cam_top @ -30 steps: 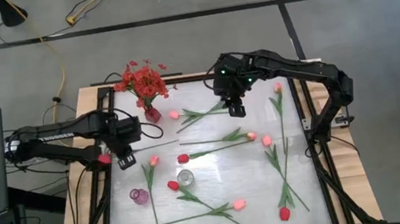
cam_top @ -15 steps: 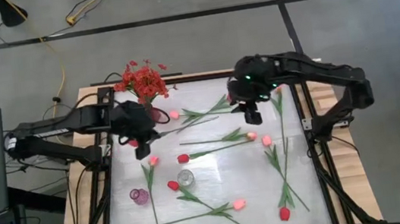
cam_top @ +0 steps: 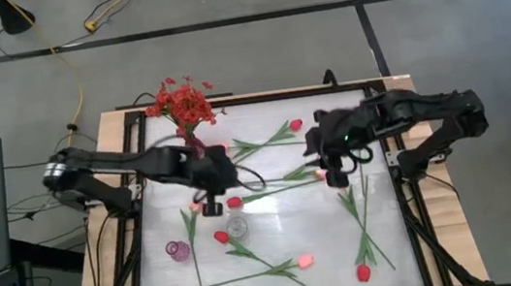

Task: Sort flowers into vase by color
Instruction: Put the red flower into the transparent vase

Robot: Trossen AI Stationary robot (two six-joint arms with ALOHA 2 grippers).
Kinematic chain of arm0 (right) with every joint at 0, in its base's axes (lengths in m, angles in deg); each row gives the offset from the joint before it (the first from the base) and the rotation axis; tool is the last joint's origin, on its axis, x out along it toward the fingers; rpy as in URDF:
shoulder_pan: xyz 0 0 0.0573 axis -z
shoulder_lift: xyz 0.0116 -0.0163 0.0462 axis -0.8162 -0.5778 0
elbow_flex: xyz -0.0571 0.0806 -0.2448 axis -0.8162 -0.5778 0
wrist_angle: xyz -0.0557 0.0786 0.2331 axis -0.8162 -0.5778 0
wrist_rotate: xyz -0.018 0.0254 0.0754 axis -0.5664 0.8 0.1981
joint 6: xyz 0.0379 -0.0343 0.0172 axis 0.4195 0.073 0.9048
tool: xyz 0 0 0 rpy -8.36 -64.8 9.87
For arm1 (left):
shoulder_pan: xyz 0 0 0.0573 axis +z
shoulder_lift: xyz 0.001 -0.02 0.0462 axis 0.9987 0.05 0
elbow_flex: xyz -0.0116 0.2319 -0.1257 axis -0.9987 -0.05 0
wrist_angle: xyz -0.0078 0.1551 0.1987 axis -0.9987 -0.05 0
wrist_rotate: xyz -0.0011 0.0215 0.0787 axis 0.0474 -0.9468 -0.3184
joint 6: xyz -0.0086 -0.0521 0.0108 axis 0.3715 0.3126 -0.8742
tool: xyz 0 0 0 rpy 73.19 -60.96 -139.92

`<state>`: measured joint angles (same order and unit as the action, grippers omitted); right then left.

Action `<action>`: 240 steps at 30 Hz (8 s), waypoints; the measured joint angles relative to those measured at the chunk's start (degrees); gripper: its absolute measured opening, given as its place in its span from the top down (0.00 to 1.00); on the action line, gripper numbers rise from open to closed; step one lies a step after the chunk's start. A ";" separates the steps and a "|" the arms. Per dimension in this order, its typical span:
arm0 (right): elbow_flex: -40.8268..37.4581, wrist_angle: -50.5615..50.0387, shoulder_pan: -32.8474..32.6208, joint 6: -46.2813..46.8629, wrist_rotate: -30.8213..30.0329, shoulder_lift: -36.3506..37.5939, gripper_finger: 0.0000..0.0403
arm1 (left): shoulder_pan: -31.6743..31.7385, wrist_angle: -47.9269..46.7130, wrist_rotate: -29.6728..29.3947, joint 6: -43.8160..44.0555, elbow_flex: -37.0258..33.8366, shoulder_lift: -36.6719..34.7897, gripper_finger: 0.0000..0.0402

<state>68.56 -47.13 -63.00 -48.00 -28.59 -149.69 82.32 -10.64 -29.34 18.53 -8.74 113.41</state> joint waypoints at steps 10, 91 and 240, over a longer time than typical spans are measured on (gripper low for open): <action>-13.93 15.49 -2.86 -2.58 0.01 0.11 0.65 | -7.59 -16.17 -21.65 -4.51 15.08 14.76 1.00; -31.70 65.44 23.48 -5.27 27.23 -8.70 0.93 | -17.63 -20.93 -39.83 5.51 14.30 -8.88 0.48; -44.07 3.25 -26.55 -22.97 8.15 -13.10 0.44 | -22.41 61.99 -30.14 5.76 -60.39 -52.01 0.53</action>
<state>24.48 -43.88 -89.55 -70.97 -20.44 -162.79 59.91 51.35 -59.48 24.30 -69.14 61.40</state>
